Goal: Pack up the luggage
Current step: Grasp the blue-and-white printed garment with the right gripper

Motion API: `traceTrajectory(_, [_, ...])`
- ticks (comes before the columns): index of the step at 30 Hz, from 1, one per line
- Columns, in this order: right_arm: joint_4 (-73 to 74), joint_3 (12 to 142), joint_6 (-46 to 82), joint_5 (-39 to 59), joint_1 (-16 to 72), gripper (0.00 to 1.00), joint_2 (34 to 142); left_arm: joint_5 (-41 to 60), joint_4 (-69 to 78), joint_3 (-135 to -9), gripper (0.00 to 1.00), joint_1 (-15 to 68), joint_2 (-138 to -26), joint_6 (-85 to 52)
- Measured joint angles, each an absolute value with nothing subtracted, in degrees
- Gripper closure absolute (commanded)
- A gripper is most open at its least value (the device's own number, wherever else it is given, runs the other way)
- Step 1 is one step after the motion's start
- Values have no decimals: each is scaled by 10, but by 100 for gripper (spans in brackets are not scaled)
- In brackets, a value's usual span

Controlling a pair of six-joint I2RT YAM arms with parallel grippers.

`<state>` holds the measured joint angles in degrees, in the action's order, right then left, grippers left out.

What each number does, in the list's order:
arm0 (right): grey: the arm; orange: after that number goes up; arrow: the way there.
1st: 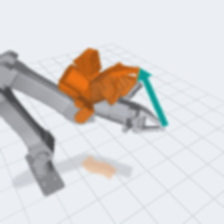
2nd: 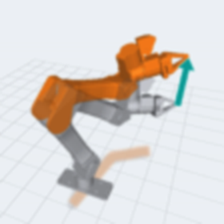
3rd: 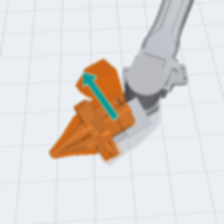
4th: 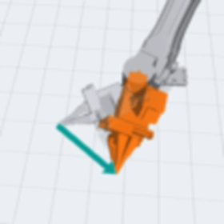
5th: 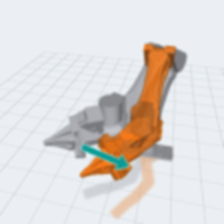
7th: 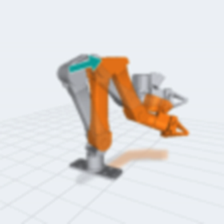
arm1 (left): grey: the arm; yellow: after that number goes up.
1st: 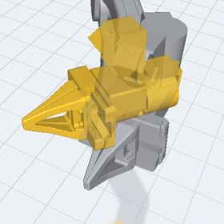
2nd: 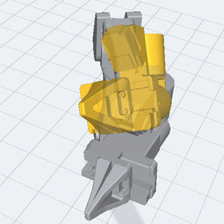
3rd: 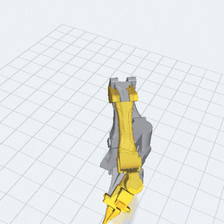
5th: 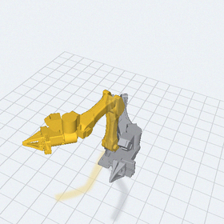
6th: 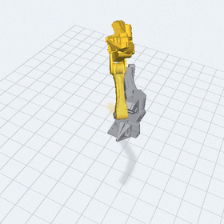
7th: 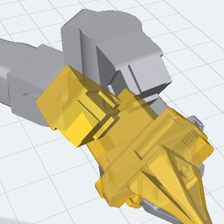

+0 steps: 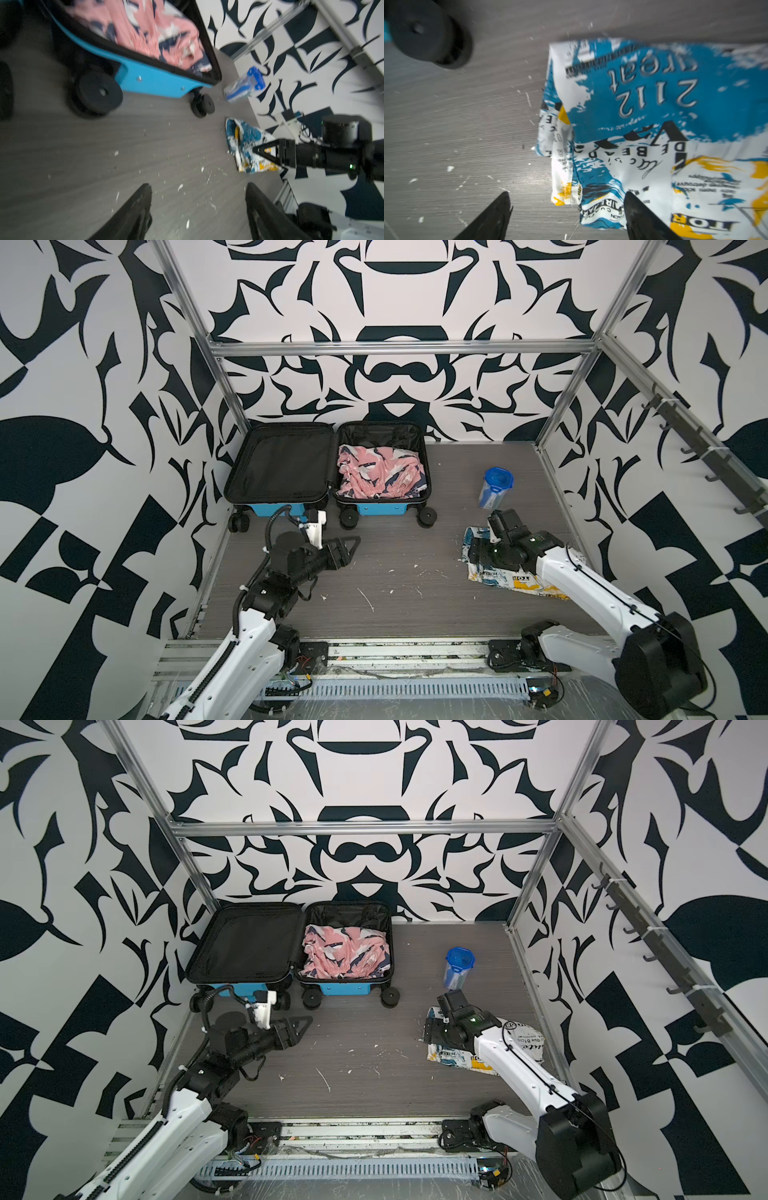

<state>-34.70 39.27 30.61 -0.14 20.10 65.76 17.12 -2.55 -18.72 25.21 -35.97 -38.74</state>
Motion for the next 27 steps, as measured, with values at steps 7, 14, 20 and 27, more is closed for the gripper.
traceTrajectory(7, [-280, 386, 320, -5, 201, 23, 750, 50, -46, -136, 31, 407, -372, -442])
traceTrajectory(14, [-251, 386, 334, -7, 201, 42, 790, 8, -41, -174, 33, 418, -452, -446])
traceTrajectory(20, [-228, 383, 356, -8, 229, 70, 806, -7, -23, -199, 36, 418, -519, -448])
traceTrajectory(27, [-214, 377, 401, -24, 326, 86, 808, -17, -22, -208, 36, 418, -533, -445])
